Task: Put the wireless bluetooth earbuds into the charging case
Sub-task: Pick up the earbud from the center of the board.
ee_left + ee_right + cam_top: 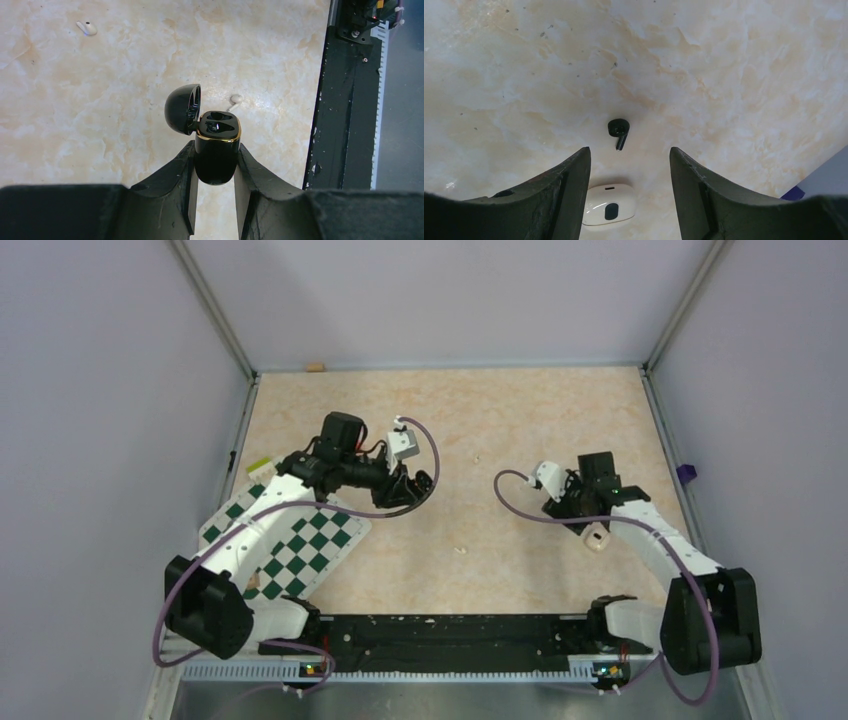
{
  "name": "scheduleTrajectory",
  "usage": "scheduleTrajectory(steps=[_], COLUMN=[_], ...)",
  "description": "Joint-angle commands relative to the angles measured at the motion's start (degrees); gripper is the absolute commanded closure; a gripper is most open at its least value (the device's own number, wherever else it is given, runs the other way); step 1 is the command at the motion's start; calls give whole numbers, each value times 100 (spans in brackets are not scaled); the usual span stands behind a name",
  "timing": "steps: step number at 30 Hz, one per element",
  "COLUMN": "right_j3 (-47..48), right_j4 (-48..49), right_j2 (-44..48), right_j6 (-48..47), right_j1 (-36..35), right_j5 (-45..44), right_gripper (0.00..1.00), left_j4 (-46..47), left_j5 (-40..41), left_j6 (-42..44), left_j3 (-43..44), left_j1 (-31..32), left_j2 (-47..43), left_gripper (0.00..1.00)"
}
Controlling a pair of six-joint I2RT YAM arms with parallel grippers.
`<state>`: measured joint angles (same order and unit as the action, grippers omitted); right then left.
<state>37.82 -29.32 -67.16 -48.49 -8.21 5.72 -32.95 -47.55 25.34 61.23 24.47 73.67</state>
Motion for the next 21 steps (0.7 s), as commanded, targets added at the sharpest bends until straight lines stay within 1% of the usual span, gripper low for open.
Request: scheduleTrajectory(steps=[1, 4, 7, 14, 21], right_j3=[260, 484, 660, 859, 848], right_j4=[178, -90, -352, -521, -562], right_j2=[-308, -597, -788, -1029, -1224], right_j6=[-283, -321, -592, -1215, -1794], right_j1=[-260, -270, -271, -279, -387], right_j5=[-402, -308, -215, -311, -418], right_gripper=[43, 46, 47, 54, 54], left_j4=[302, 324, 323, 328, 325], left_j5=[-237, -262, -288, -313, -368], left_j6=[-47, -58, -56, -66, -72], left_j3=[-85, -109, -121, -129, -121], left_j1=[-82, -116, -148, -186, -207], left_j2=[20, 23, 19, 32, 65], left_gripper=[100, 100, 100, 100, 100])
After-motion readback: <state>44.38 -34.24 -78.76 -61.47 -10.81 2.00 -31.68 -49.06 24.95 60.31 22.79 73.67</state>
